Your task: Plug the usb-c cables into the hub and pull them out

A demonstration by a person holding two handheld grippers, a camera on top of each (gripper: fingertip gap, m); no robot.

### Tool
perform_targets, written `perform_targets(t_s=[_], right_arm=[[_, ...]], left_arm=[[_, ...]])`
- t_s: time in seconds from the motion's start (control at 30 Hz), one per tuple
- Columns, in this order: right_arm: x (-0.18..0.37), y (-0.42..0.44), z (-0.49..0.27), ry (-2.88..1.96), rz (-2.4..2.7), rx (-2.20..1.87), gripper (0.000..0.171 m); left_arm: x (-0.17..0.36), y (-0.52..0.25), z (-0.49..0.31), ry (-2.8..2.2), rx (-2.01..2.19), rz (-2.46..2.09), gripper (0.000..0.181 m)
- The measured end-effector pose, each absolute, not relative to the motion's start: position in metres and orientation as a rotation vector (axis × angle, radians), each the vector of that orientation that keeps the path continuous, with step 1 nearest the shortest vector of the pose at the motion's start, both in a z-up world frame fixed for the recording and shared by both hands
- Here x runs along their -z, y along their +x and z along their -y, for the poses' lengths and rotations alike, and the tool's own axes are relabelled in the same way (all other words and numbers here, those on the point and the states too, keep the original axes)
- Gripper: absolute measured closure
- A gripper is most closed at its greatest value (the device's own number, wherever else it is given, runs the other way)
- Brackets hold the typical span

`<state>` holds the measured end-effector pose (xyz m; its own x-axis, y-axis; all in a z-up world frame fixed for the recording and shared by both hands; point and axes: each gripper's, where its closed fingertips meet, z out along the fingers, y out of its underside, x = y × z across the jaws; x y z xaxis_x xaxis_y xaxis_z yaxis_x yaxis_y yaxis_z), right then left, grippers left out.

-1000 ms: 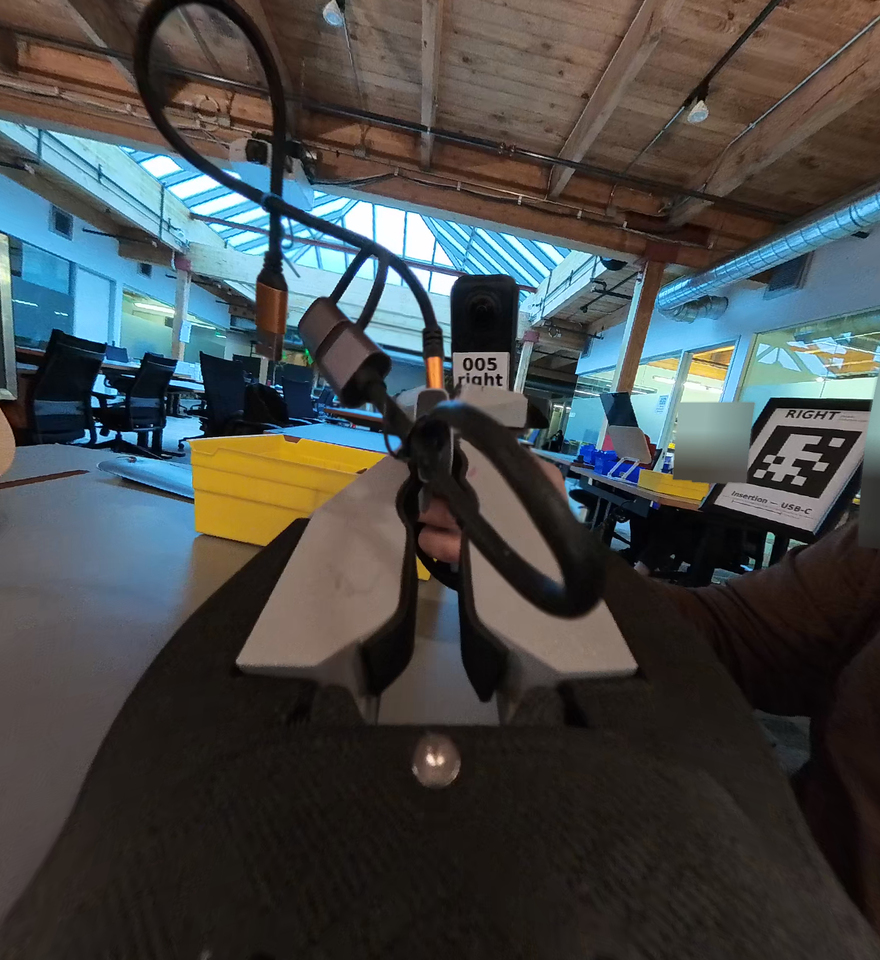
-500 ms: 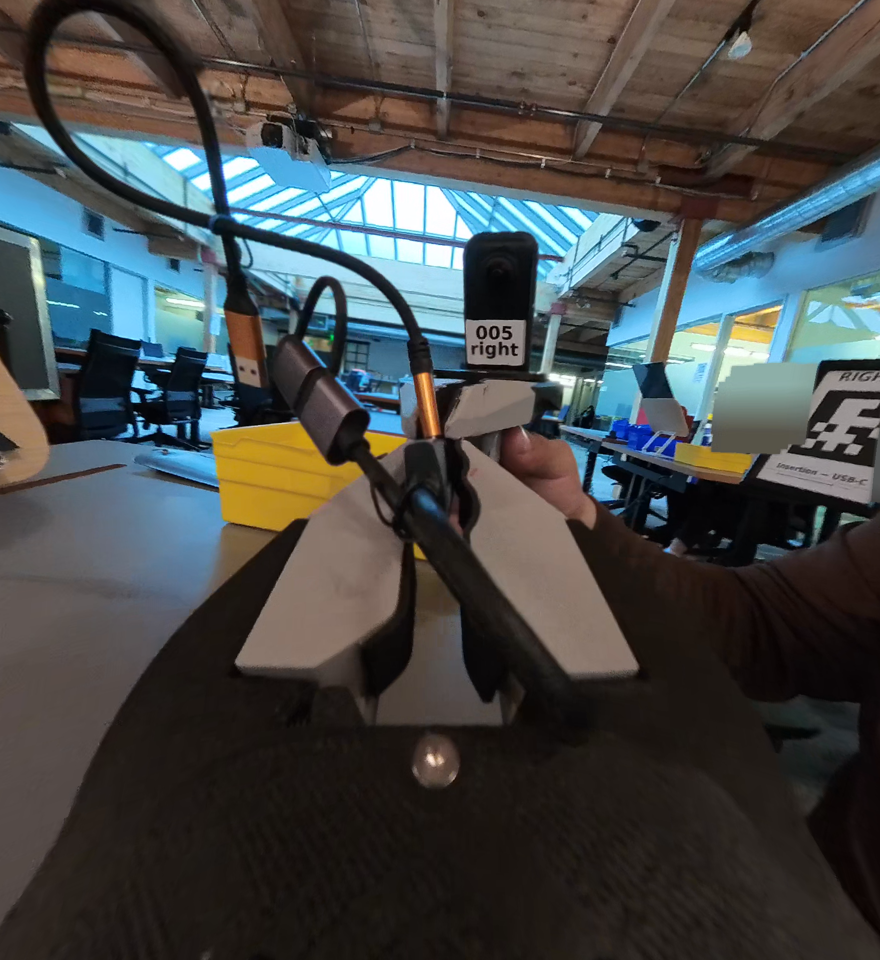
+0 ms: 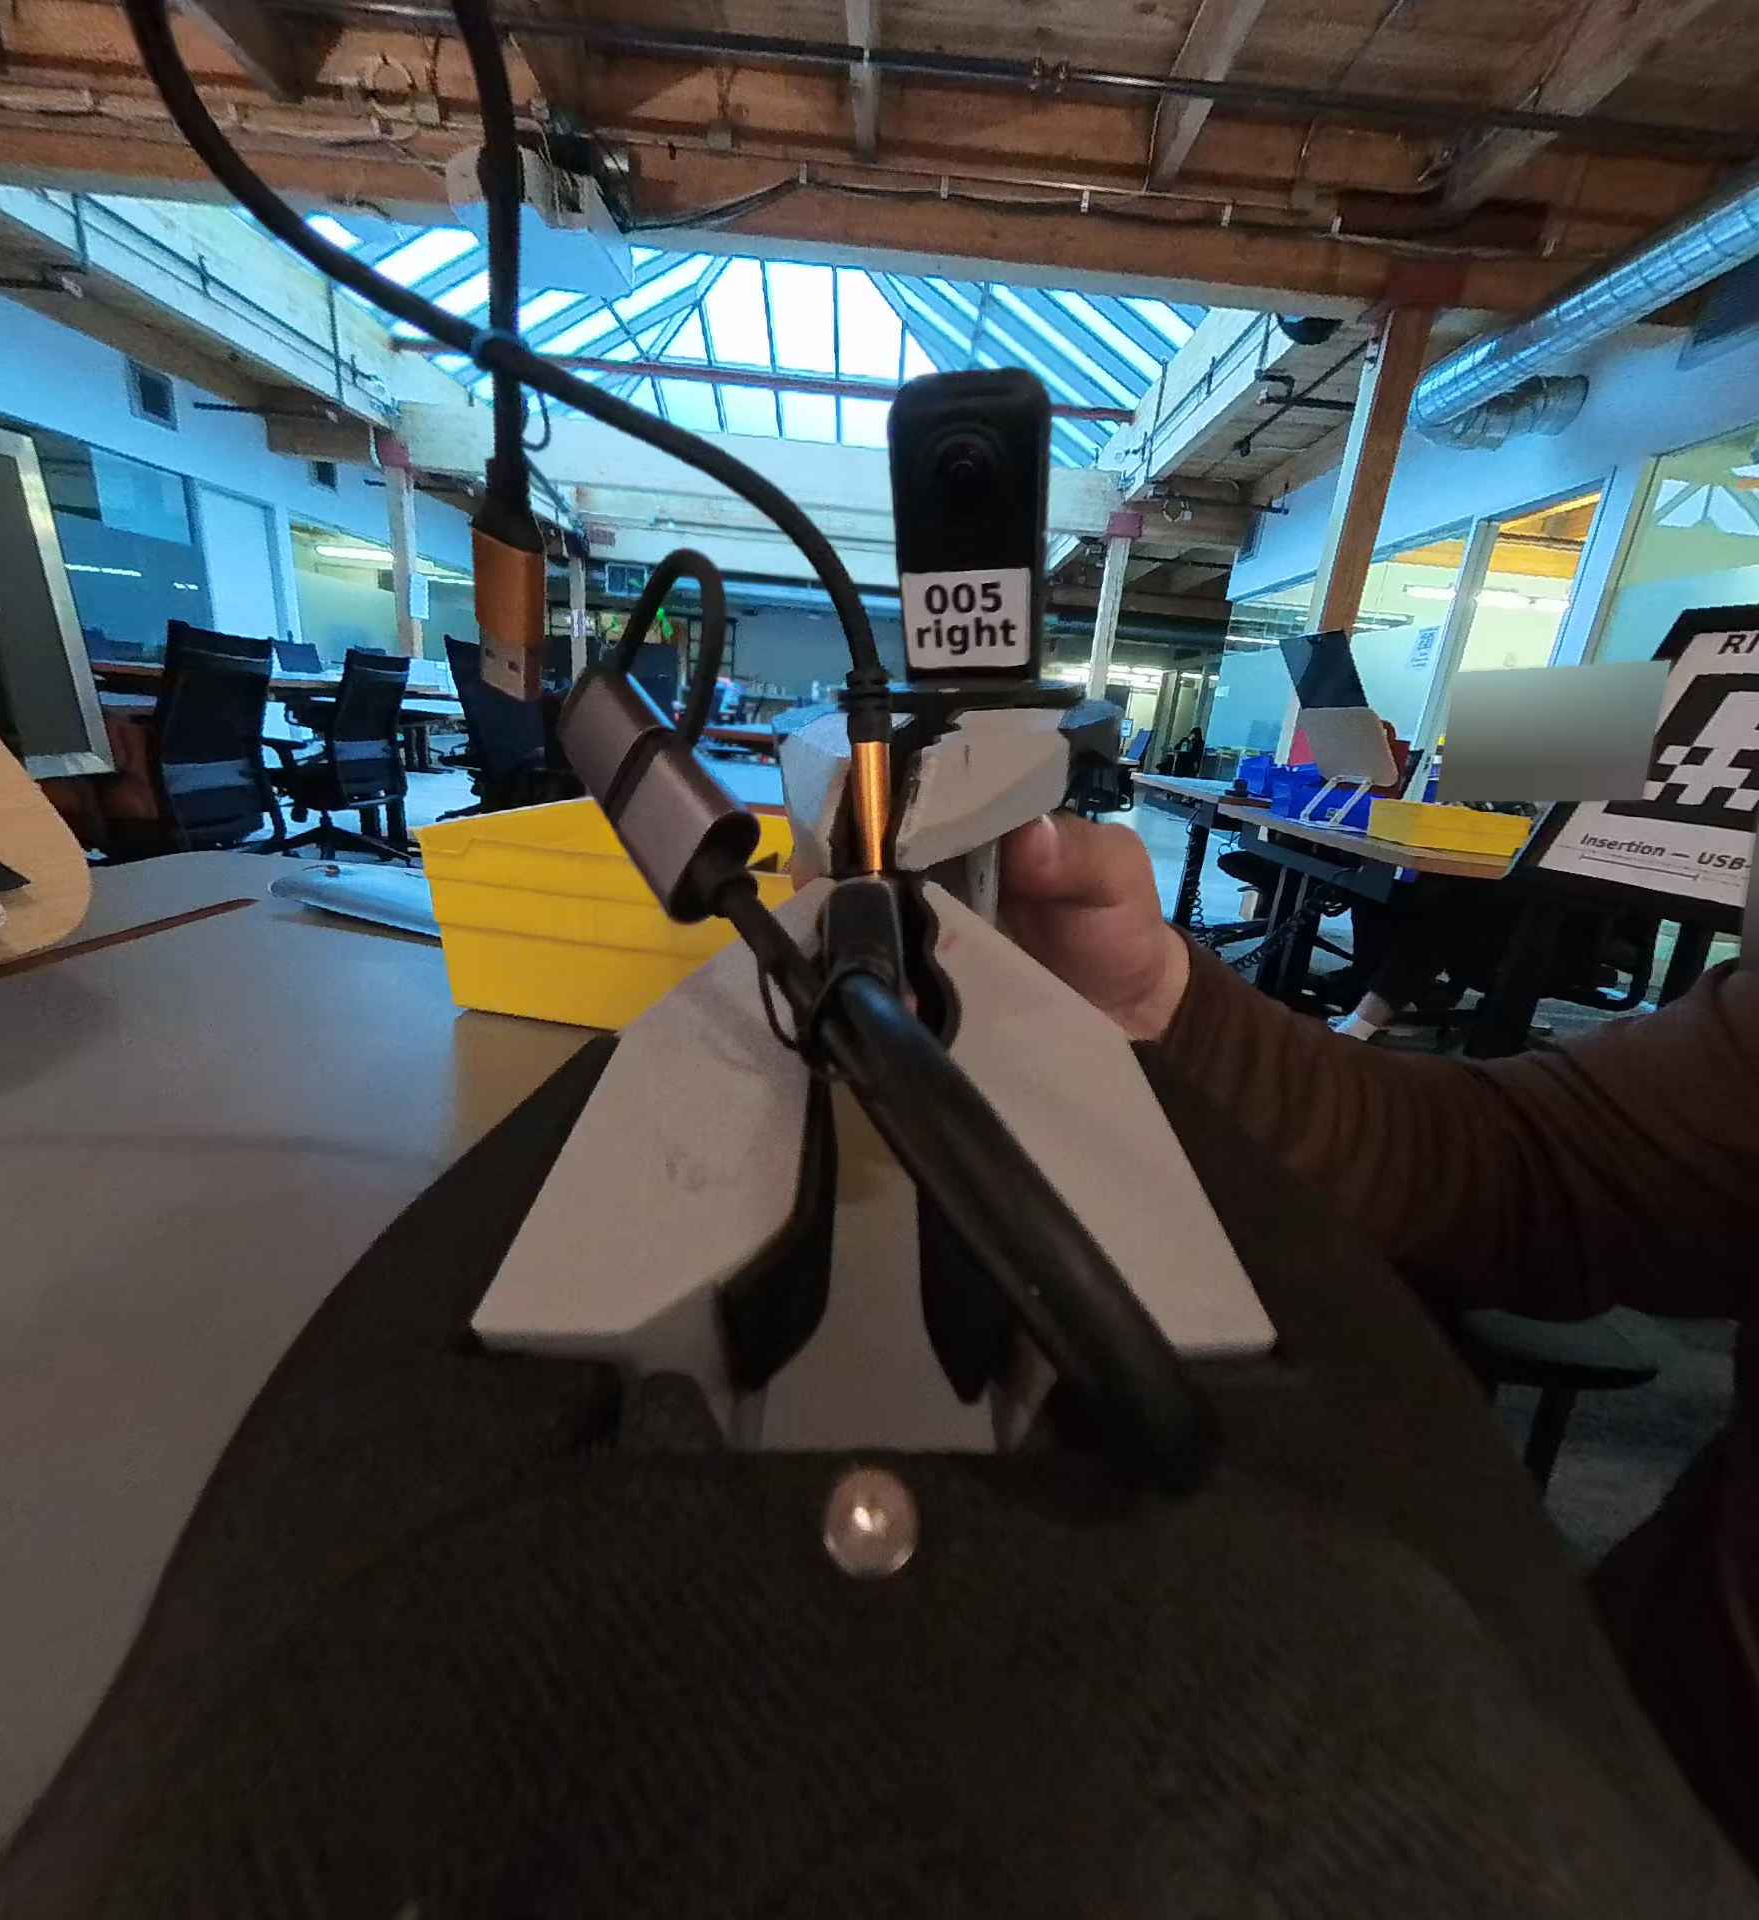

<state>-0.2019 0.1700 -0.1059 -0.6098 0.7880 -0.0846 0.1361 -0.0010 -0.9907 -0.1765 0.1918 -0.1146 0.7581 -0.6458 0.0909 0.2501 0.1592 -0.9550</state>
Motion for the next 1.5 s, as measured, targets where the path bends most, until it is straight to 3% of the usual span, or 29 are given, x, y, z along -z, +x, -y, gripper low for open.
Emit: perform_targets(t_s=[0.7,0.97,1.1,1.5], right_arm=[[0.109,-0.204,-0.178,-0.928,1.735,-1.518,0.167],[0.096,-0.212,-0.174,-0.973,1.467,-1.879,0.167],[0.044,-0.189,-0.226,-0.932,1.022,-2.122,0.17],[-0.002,-0.113,-0.266,-0.925,1.151,-1.585,0.168]], left_arm=[[0.116,-0.182,-0.194,-1.265,0.71,-0.325,0.173],[0.105,-0.19,-0.187,-1.208,0.729,-0.289,0.173],[0.129,-0.158,-0.191,-1.328,0.615,-0.456,0.173],[0.122,-0.178,-0.199,-1.284,0.596,-0.343,0.175]])
